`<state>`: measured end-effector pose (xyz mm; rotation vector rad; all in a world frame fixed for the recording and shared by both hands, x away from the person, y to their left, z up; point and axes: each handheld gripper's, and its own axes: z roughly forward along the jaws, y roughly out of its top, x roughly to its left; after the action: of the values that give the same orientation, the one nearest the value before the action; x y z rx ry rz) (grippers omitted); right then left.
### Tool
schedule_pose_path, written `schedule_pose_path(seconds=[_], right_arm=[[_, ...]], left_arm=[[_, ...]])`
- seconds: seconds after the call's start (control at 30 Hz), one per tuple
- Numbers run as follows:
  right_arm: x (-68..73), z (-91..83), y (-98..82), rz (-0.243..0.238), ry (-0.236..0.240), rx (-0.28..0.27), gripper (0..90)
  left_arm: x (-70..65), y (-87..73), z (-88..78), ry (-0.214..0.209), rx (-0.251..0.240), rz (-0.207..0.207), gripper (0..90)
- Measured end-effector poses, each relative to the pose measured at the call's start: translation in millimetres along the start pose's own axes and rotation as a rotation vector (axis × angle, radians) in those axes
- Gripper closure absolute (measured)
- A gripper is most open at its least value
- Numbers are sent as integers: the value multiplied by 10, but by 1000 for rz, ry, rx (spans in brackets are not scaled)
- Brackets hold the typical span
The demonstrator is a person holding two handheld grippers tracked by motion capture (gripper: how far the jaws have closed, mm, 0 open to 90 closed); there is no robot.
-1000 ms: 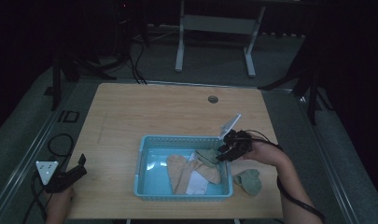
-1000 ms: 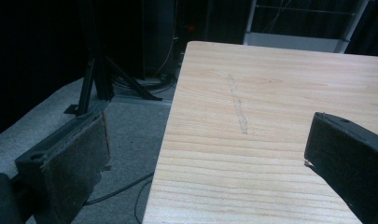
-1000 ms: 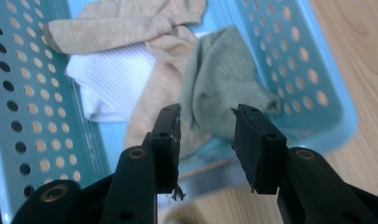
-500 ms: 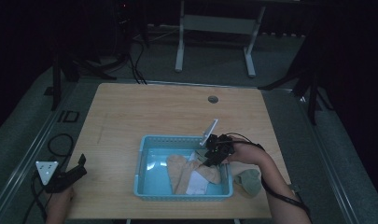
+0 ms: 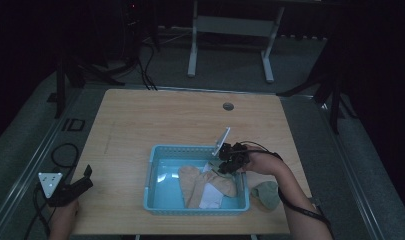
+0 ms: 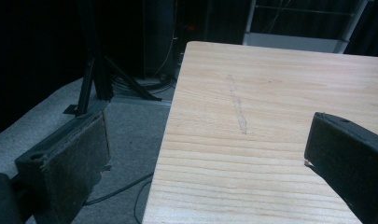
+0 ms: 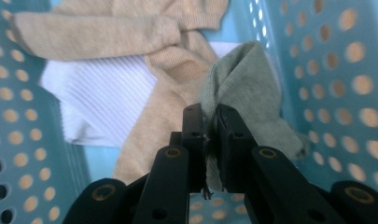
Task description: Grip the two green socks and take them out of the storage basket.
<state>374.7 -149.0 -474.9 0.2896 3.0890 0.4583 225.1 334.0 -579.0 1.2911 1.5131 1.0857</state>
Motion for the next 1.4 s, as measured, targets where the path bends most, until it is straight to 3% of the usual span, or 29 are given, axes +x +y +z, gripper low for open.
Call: schedule_pose_path(seconds=[0.57,0.8,1.13,1.4], right_arm=[[112,-834,20,-44,-76,-170,833],[179,-1084,-53,-56,-117,-207,833],[124,-1290,-318,1,-156,-223,833],[31,-1417,-706,82,-194,-238,833]], left_arm=[[-4,-1,0,3,-1,-1,4],[-2,0,0,3,-2,2,4],[-6,0,1,4,-2,1,4],[-6,1,4,5,0,0,4]])
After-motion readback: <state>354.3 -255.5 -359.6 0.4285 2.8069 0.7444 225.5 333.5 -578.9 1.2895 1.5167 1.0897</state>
